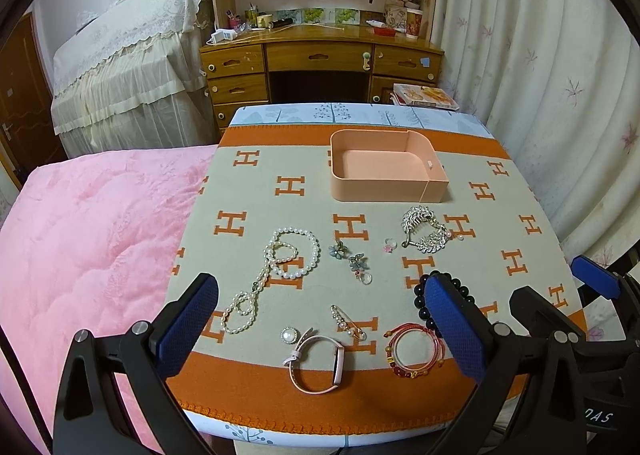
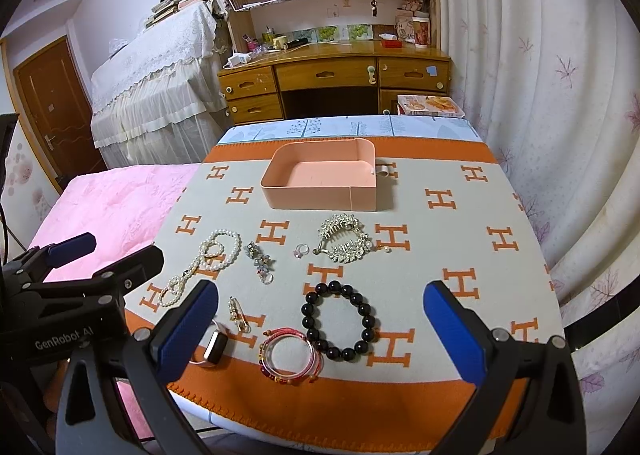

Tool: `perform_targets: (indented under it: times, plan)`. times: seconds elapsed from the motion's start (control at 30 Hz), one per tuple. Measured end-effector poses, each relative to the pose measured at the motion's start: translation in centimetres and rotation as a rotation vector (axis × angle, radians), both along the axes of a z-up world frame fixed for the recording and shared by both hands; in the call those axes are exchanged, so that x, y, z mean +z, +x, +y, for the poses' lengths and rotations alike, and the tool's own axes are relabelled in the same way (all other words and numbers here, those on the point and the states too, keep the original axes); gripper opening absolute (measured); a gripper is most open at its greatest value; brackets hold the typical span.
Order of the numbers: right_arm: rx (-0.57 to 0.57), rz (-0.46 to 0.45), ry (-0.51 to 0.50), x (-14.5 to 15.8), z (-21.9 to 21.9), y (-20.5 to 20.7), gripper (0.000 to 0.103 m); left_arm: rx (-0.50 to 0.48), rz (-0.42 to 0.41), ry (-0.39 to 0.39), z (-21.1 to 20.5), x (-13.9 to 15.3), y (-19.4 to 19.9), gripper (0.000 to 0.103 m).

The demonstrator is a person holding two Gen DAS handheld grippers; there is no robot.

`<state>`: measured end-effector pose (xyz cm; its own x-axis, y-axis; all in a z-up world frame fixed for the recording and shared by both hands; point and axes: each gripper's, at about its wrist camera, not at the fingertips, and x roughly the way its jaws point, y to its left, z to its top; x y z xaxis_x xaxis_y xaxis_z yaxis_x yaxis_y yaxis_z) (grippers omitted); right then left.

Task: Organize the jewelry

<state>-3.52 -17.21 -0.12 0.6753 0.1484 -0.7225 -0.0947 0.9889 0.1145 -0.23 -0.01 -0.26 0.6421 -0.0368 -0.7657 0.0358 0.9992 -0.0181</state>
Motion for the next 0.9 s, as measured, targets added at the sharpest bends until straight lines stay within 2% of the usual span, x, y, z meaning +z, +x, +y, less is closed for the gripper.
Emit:
perform_targets:
  times: [0.9]
  plan:
    - [0.006,0.002,0.001,-0.14,0.55,-0.21,0.103,-0.001,0.025,0.007,0.52,-0.5,0.1,0.102]
